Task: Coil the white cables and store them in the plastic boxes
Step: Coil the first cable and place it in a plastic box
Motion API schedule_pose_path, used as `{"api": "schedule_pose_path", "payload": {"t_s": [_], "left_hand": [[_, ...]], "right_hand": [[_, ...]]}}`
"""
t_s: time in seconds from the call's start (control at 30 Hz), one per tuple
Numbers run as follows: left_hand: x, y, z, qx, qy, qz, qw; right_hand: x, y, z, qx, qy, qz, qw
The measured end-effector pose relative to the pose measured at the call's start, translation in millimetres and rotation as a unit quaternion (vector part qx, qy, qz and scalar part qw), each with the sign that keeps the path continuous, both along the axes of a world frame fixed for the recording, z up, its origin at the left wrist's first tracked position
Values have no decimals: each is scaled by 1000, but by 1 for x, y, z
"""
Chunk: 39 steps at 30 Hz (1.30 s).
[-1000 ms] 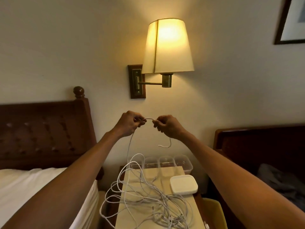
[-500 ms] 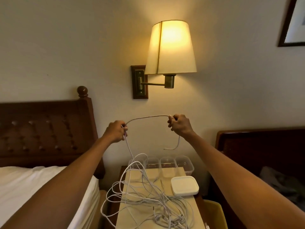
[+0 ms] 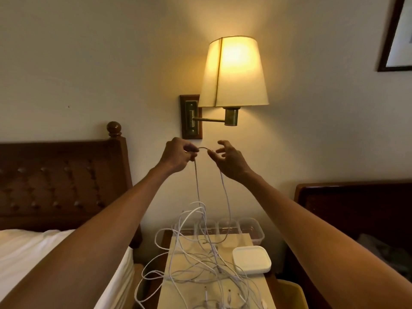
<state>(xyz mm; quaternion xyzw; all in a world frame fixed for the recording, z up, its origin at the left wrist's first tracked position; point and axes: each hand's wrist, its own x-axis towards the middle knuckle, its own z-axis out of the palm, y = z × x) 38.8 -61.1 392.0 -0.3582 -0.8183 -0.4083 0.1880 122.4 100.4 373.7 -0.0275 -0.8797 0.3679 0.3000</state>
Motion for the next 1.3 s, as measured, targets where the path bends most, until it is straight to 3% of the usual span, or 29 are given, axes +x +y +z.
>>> {"api": "schedule_pose_path", "payload": {"t_s": [0.27,0.37,0.43,0.5,0.63,0.83,0.97,1.1,1.17,1.23,1.3], "left_hand": [[4,8,-16,-17,-3,-35,999],[6,8,-36,-75,-97,-70,990],[5,6,-58,-139,-202,-102,964],[3,3,-75,-172,-241,-95,950],[-5,-2,-69,-58,-254,-54,964],[-18,-8,-26,55,-104,18,993],[-8,-7,-7,68,-56,9,996],[4,-3,3,77,-70,-27,994],[11,1,5,88,-86,-41,992],[18,6,5,104,-112,-53,987],[25,11,7,121,-143,-66,980]], "right_hand": [[-11,0,0,38,0,26,999],[-11,-3,7,-15,55,26,998],[-7,-4,17,-75,88,19,993],[-4,-1,26,-90,120,4,989],[-2,15,24,-72,131,-48,988],[2,45,1,-69,55,-126,988],[5,52,-13,-83,12,-144,986],[11,49,-16,-45,-75,-143,986],[17,37,-19,-42,-43,-145,988],[26,22,-20,-49,47,-135,988],[32,11,-19,-100,-5,-42,994]]}}
